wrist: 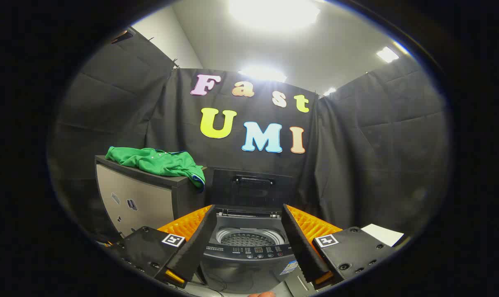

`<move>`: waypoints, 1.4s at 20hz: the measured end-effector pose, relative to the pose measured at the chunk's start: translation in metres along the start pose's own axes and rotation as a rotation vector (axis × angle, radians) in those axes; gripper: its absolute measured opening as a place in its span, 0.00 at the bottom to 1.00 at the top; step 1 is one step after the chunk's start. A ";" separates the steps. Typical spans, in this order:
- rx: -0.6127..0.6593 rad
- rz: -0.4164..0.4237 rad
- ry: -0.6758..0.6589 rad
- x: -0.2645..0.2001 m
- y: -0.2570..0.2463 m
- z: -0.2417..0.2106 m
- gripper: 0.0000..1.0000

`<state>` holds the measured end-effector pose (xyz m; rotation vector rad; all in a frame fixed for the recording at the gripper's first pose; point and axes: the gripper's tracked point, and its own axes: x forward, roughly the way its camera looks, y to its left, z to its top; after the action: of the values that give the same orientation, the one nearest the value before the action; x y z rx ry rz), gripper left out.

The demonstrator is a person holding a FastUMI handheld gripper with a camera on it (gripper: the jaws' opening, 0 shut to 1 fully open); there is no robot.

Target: Put the clothes into the washing machine and then close the washing machine lid.

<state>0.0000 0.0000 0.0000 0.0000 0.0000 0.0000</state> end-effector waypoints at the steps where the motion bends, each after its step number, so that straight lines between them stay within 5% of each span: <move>1: 0.003 0.000 0.001 0.000 0.000 0.000 0.98; 28: -0.011 0.002 0.019 -0.008 -0.007 -0.004 0.98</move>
<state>-0.0082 -0.0067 -0.0036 -0.0111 0.0194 0.0022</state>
